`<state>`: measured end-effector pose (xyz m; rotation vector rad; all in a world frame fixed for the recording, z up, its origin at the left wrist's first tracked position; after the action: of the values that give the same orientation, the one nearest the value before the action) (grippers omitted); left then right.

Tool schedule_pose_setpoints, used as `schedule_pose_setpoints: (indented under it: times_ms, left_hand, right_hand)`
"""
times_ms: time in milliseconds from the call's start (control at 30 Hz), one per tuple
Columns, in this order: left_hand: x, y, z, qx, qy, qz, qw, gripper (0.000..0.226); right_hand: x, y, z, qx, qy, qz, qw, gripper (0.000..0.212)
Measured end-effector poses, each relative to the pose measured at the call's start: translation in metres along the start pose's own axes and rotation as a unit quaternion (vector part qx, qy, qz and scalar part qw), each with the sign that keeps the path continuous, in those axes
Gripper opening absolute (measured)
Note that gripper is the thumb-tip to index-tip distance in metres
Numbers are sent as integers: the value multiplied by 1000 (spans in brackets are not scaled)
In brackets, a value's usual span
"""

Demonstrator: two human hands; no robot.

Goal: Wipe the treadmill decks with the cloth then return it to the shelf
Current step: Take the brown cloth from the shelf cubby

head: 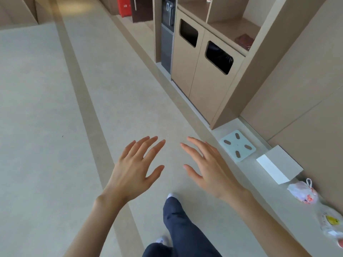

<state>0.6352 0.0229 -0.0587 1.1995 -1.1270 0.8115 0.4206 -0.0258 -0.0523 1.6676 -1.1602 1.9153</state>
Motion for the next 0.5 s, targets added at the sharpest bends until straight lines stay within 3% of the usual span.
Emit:
schedule_pose_setpoints:
  times_ms: [500]
  left_hand:
    - [30,-99,201,-20,-26,-7,999,57]
  right_hand:
    - [35,111,201,-66,-4,1,998,49]
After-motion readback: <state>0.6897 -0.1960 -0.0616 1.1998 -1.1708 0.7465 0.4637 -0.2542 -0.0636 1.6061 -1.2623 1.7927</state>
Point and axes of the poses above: each hand's wrist, its own z-axis towards the middle knuckle, its own x-axis out of the back of the hand, y = z × x, the point moved 1 cm from there along z, towards the middle knuckle, and after that the axes turned 9 degrees about -y, right-handed, at the moved point
